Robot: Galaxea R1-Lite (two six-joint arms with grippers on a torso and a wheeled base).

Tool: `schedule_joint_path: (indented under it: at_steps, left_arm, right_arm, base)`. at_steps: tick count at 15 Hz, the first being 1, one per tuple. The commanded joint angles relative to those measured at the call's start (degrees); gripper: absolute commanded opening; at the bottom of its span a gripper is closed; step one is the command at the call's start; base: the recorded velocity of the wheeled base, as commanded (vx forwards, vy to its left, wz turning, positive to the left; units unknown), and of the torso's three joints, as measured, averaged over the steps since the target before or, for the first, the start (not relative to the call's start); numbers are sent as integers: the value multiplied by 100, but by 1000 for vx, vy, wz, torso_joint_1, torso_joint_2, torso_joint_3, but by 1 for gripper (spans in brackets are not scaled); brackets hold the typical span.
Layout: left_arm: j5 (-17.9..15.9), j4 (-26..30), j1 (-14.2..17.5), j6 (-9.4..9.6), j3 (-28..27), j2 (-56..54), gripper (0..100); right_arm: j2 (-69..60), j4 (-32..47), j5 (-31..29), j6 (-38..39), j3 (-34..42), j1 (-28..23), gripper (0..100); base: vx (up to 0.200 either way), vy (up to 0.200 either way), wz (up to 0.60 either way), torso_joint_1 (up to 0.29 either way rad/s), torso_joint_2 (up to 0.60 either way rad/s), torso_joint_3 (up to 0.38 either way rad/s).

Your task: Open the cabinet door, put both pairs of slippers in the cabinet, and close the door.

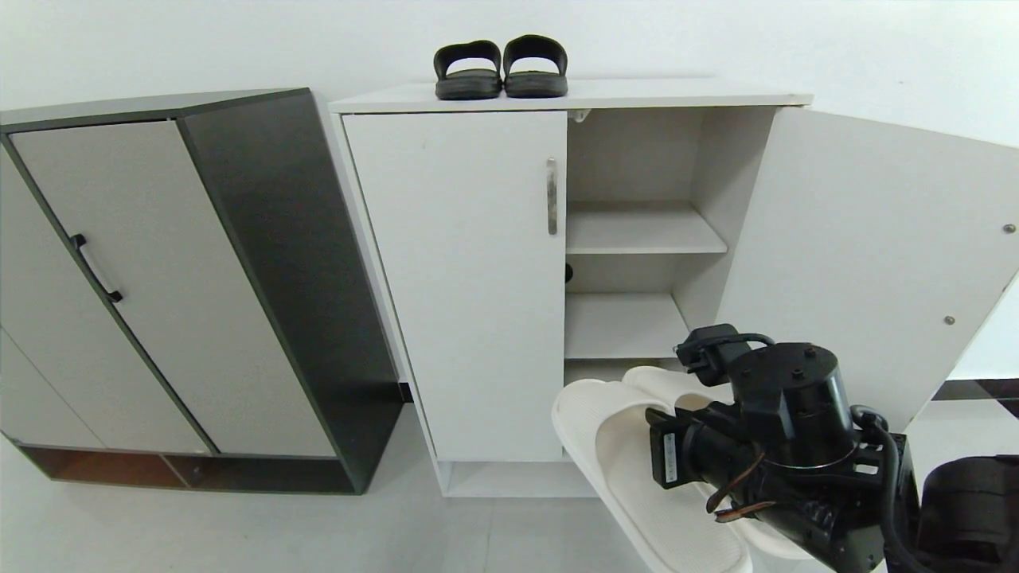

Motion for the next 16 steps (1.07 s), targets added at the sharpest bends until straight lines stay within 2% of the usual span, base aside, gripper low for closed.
schedule_joint_path:
  at_steps: [1,5,11,16]
  left_arm:
    - [1,-1,-1,-1,0,4,0]
    - [1,-1,-1,-1,0,4,0]
    - [1,-1,-1,-1,0,4,0]
    - [9,-1,-1,-10,0,4,0]
  right_arm:
    - [8,2,5,-1,-16,58,0]
    - [78,-7,-3,26,-130,146,0]
    - [236,-7,-21,34,-218,172,0]
    - [517,-7,-390,131,-376,85,0]
  base:
    - [0,0,0,0,0,0]
    - [0,0,0,0,0,0]
    - [0,-200,0,4,4,0]
    - [0,0,0,0,0,0]
